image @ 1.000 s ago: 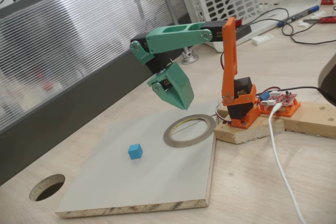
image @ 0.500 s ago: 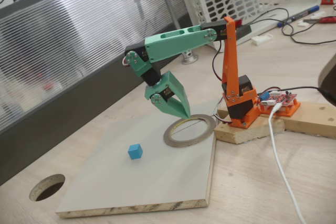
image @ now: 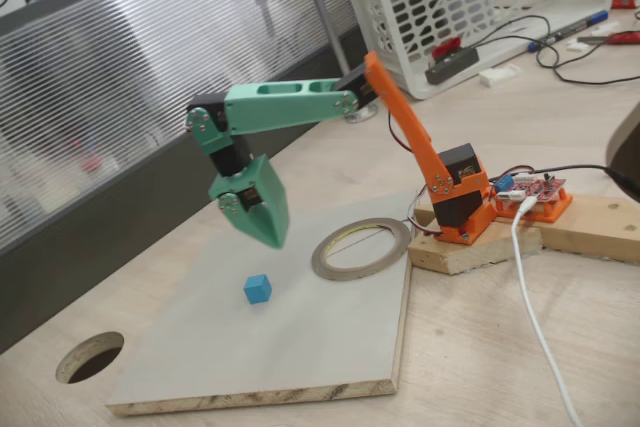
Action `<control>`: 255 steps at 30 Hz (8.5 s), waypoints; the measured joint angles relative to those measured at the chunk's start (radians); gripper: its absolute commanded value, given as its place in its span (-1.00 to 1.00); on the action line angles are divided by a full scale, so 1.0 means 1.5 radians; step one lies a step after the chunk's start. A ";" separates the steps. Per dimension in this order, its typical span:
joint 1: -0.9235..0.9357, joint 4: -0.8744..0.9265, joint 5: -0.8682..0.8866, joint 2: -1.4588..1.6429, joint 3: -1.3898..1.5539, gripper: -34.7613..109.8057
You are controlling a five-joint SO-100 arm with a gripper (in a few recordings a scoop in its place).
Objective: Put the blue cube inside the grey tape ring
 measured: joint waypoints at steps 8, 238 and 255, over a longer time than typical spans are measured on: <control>0.009 0.003 0.000 -0.060 -0.111 -0.53; 0.170 -0.386 -0.002 0.528 0.856 -0.40; 0.173 -0.440 0.000 0.556 0.887 -0.40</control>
